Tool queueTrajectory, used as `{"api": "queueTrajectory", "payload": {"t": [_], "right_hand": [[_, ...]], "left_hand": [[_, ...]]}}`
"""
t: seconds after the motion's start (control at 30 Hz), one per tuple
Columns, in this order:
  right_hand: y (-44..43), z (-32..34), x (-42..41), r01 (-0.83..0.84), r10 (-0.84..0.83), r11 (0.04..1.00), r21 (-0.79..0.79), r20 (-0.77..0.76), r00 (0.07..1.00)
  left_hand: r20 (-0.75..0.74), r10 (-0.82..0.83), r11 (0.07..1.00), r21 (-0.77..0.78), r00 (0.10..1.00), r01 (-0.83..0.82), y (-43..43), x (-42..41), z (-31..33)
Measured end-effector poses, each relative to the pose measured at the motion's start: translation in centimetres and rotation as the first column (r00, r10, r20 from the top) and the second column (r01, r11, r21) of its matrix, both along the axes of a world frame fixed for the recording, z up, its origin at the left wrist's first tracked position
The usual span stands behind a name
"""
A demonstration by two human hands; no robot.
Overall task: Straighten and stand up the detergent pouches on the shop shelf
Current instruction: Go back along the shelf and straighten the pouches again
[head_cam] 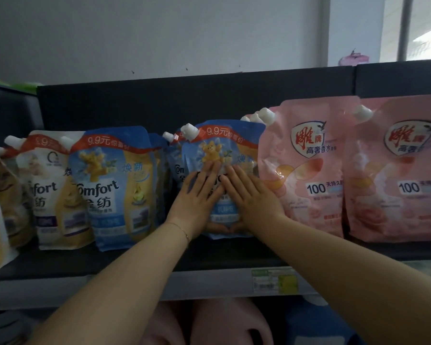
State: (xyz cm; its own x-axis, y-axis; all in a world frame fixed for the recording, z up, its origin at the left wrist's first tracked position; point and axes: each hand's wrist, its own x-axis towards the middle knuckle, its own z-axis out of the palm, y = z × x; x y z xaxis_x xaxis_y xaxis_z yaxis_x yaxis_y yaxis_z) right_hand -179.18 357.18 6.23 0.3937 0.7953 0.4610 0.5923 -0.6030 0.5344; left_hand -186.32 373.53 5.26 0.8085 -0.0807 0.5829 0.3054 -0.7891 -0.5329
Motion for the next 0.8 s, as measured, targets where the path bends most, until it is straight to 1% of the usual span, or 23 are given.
{"api": "queueTrajectory", "payload": {"t": [0.07,0.2,0.3,0.4,0.47,0.57,0.63,0.7,0.73,0.8], "right_hand": [[0.0,0.1,-0.2,0.006,-0.006,1.0,-0.006,-0.001,1.0],[-0.3,0.2,-0.9,-0.006,0.006,1.0,-0.015,-0.002,1.0],[-0.9,0.3,-1.6,-0.064,0.064,0.998,-0.005,-0.013,0.998],[-1.5,0.9,-2.7,-0.138,0.139,0.99,0.016,-0.071,0.988],[-1.9,1.3,-3.4,-0.162,0.163,0.987,0.018,-0.104,0.981],[-2.1,1.8,-4.5,-0.16,0.16,0.987,0.015,-0.121,0.98],[-2.0,2.1,-5.3,-0.153,0.159,0.987,0.056,-0.122,0.98],[-1.6,2.4,-6.1,-0.149,0.159,0.983,0.11,-0.097,0.982],[-1.3,2.6,-6.5,-0.155,0.166,0.98,0.128,-0.075,0.983],[-0.7,2.7,-6.9,-0.197,0.202,0.97,0.139,-0.019,0.979]], "left_hand": [[-0.024,-0.014,1.0,-0.026,1.0,0.013,-0.5,-0.3,0.2],[-0.067,0.007,0.996,-0.093,0.998,-0.014,-1.4,-1.2,0.3],[-0.069,-0.079,0.987,-0.145,0.995,0.068,-1.6,-2.4,0.4],[-0.071,-0.149,0.966,-0.223,0.986,0.13,-1.9,-4.0,0.7],[-0.028,-0.176,0.951,-0.264,0.984,0.162,-2.1,-5.2,0.8],[0.098,-0.194,0.927,-0.307,0.976,0.215,-1.9,-7.1,0.5],[0.145,-0.18,0.911,-0.349,0.973,0.22,-1.6,-8.1,0.2],[0.147,-0.179,0.883,-0.412,0.973,0.225,-1.6,-9.0,0.1],[0.146,-0.175,0.853,-0.471,0.974,0.224,-1.7,-9.3,0.0],[0.1,-0.132,0.764,-0.624,0.986,0.165,-2.0,-9.7,0.0]]}}
